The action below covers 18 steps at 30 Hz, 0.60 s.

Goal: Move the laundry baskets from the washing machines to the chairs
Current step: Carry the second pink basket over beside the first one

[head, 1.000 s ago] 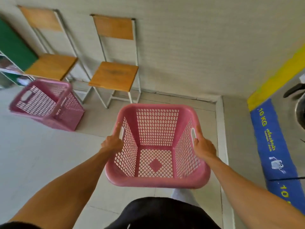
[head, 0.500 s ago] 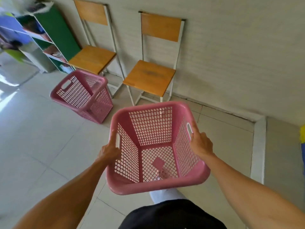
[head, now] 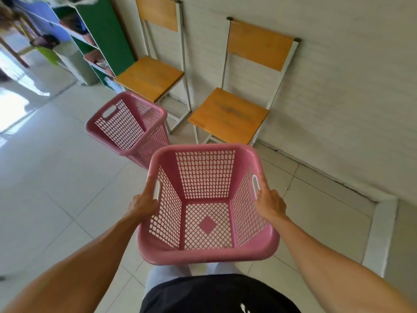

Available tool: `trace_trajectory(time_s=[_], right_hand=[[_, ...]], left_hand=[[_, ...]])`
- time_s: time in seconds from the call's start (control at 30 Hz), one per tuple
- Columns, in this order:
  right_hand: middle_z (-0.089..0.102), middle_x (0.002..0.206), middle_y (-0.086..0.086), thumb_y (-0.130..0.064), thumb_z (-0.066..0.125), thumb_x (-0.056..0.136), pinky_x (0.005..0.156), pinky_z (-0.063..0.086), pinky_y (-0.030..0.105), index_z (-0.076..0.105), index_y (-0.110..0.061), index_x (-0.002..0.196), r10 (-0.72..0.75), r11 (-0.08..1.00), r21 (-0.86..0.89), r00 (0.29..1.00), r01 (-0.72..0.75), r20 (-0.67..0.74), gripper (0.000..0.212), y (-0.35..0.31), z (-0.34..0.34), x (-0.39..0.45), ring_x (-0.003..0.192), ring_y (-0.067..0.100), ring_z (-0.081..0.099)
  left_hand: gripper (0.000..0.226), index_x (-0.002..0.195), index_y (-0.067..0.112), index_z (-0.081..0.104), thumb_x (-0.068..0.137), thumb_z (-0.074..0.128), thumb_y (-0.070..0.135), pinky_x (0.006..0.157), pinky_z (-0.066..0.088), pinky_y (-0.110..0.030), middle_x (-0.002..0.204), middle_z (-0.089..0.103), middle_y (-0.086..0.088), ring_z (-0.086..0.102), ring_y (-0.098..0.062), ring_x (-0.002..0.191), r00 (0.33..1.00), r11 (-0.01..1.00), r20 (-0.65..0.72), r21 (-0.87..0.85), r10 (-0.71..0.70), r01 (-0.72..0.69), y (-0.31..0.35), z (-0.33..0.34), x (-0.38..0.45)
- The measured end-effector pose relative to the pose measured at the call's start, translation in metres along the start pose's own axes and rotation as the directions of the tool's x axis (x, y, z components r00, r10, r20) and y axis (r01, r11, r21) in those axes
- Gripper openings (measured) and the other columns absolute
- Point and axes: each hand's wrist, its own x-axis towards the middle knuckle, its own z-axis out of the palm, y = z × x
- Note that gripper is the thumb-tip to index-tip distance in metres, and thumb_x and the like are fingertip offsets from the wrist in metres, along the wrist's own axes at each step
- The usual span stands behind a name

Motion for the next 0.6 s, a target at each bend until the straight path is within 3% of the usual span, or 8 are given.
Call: trace_trajectory(time_s=[0.13,0.27,0.43,0.6], right_hand=[[0.060,0.085,0.014,-0.017,0.046,0.105,0.042,0.056,0.031,-0.024,-0.071,0.140,0.025,1.000,0.018,1.000,-0.026,0.017,0.095,-0.022,0.001,0.021,0.055,0.023,0.066],[0.058,0.078,0.010,-0.014,0.050,0.103,0.039,0.053,0.028,-0.018,-0.058,0.150,0.110,0.994,0.006,0.994,-0.110,0.008,0.093,-0.048,0.011,0.043,0.053,0.021,0.065],[0.059,0.078,0.013,-0.013,0.052,0.102,0.042,0.056,0.033,-0.022,-0.062,0.148,0.226,0.974,0.024,0.974,-0.225,-0.019,0.100,-0.088,0.028,0.061,0.053,0.023,0.064],[0.062,0.073,0.012,-0.007,0.053,0.101,0.036,0.049,0.026,-0.019,-0.057,0.153,0.358,0.932,0.063,0.934,-0.358,0.014,0.101,-0.138,0.035,0.068,0.045,0.019,0.061]], left_hand=[[0.097,0.138,0.070,-0.013,0.088,0.051,0.016,0.059,0.062,-0.041,0.126,0.065,-0.019,0.070,-0.027,0.072,0.999,1.000,-0.034,0.025,0.000,0.001,-0.005,-0.010,0.026],[0.098,0.142,0.064,-0.011,0.086,0.050,0.012,0.067,0.061,-0.042,0.134,0.059,-0.019,0.068,-0.034,0.084,0.999,0.994,0.025,0.103,0.028,-0.031,-0.011,-0.027,0.071],[0.106,0.142,0.063,-0.014,0.082,0.052,0.007,0.060,0.060,-0.040,0.131,0.060,-0.022,0.065,-0.029,0.071,0.987,0.985,0.120,0.123,0.108,-0.123,-0.037,-0.044,0.139],[0.105,0.147,0.053,-0.015,0.084,0.059,0.013,0.052,0.059,-0.036,0.113,0.068,-0.022,0.065,-0.025,0.062,0.954,0.961,0.227,0.154,0.194,-0.232,-0.057,-0.077,0.200]])
